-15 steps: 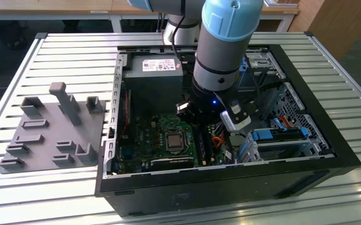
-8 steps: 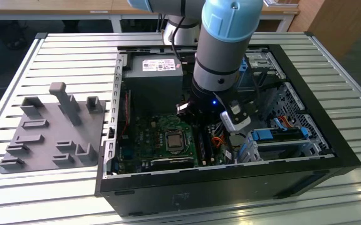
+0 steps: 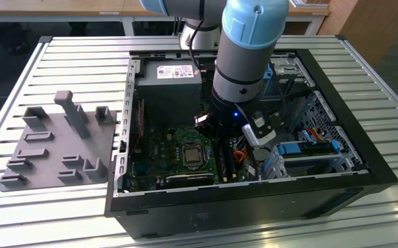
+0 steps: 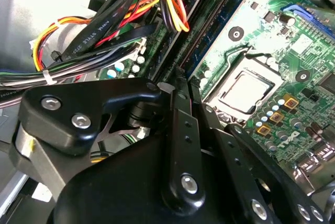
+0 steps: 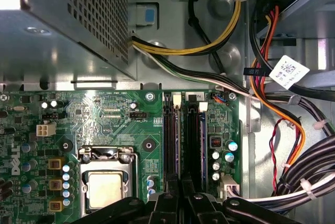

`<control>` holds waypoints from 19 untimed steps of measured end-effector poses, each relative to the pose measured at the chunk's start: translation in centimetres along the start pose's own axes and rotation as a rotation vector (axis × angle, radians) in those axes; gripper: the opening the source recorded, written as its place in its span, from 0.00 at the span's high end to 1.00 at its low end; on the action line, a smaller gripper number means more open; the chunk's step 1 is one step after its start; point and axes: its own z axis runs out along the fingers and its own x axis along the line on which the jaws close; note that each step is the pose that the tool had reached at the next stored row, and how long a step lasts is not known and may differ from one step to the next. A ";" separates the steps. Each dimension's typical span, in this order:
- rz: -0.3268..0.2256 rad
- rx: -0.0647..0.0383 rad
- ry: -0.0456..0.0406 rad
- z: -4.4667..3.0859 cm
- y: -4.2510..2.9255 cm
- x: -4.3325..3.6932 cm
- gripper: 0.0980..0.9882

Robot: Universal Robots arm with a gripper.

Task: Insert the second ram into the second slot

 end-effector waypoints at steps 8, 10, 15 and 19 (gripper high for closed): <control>0.000 0.000 -0.0001 0.03 0.00 0.00 0.87; 0.000 0.000 -0.0001 -0.18 0.01 0.00 0.87; 0.000 0.000 -0.0001 -1.55 0.04 0.02 0.87; 0.000 0.000 -0.0001 -2.00 0.06 0.03 0.96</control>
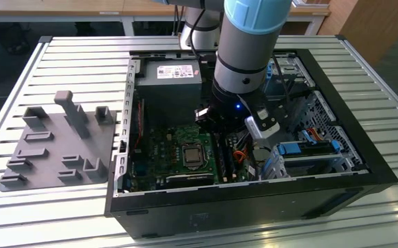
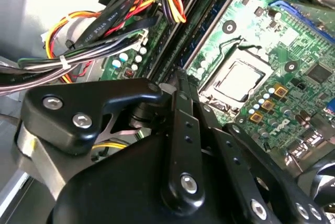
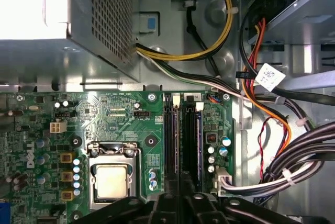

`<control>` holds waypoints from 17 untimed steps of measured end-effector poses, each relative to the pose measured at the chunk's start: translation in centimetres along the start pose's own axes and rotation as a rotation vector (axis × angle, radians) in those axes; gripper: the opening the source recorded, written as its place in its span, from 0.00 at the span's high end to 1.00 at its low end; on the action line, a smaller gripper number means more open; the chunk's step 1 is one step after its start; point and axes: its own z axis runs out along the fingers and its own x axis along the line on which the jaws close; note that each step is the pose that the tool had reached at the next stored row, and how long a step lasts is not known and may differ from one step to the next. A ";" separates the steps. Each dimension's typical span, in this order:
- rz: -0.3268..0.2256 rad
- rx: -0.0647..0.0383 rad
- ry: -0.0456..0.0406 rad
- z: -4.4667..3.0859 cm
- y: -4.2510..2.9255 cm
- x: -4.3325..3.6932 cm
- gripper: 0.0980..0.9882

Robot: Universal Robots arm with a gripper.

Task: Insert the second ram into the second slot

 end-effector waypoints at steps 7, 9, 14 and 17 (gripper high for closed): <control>0.000 0.000 -0.0007 0.56 -0.02 -0.01 0.99; 0.000 0.000 -0.0007 0.82 -0.03 -0.01 0.99; 0.000 0.001 -0.0003 1.26 -0.05 -0.01 0.99; 0.000 0.001 -0.0006 1.54 -0.05 -0.02 0.99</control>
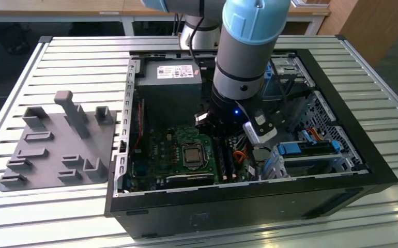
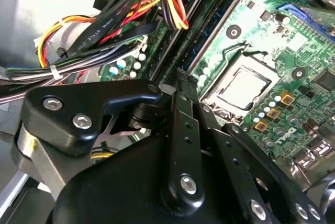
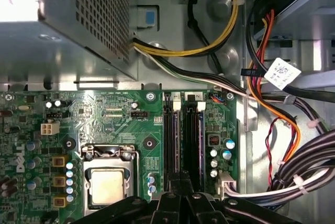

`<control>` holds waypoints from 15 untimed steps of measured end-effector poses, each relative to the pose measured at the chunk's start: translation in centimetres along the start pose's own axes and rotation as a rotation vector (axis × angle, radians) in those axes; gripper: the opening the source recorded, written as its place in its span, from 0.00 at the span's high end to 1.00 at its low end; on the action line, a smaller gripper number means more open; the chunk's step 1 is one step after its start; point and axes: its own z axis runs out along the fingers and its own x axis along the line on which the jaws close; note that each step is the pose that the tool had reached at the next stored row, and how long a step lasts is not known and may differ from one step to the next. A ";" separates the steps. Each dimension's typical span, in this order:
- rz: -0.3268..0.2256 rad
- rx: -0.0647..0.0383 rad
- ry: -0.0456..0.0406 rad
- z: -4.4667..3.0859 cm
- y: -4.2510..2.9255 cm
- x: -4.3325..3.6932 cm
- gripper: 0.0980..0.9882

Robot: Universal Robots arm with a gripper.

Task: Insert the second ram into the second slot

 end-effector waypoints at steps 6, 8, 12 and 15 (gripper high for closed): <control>0.000 -0.001 -0.0004 0.05 0.01 0.00 0.99; 0.000 -0.004 -0.0011 -0.26 0.06 -0.01 0.99; 0.000 -0.001 -0.0002 -1.57 0.05 0.08 0.99; 0.000 0.000 -0.0001 -2.36 0.06 0.11 0.99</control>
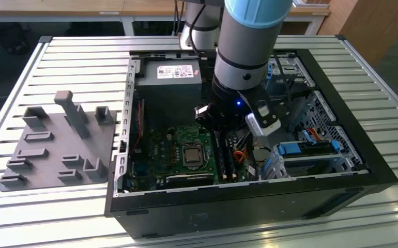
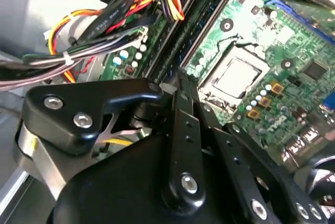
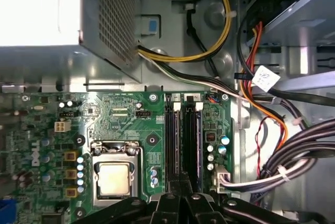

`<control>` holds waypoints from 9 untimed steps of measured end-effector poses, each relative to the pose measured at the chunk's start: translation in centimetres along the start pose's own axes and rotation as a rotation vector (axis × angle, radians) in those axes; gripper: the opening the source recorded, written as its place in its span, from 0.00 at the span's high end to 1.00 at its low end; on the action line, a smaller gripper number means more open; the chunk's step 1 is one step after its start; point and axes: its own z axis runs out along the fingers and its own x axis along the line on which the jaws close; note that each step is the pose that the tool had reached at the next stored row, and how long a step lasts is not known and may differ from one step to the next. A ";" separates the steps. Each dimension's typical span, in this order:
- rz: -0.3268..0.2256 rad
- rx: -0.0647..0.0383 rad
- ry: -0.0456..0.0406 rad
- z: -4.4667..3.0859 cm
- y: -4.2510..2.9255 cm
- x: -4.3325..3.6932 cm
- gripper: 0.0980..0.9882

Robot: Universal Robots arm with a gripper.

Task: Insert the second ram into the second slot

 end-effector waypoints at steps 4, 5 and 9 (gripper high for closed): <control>0.000 0.000 0.0000 -0.68 0.02 0.02 0.99; 0.000 0.000 0.0000 -0.86 0.02 0.02 0.99; 0.000 0.000 0.0000 -1.41 0.05 0.03 0.99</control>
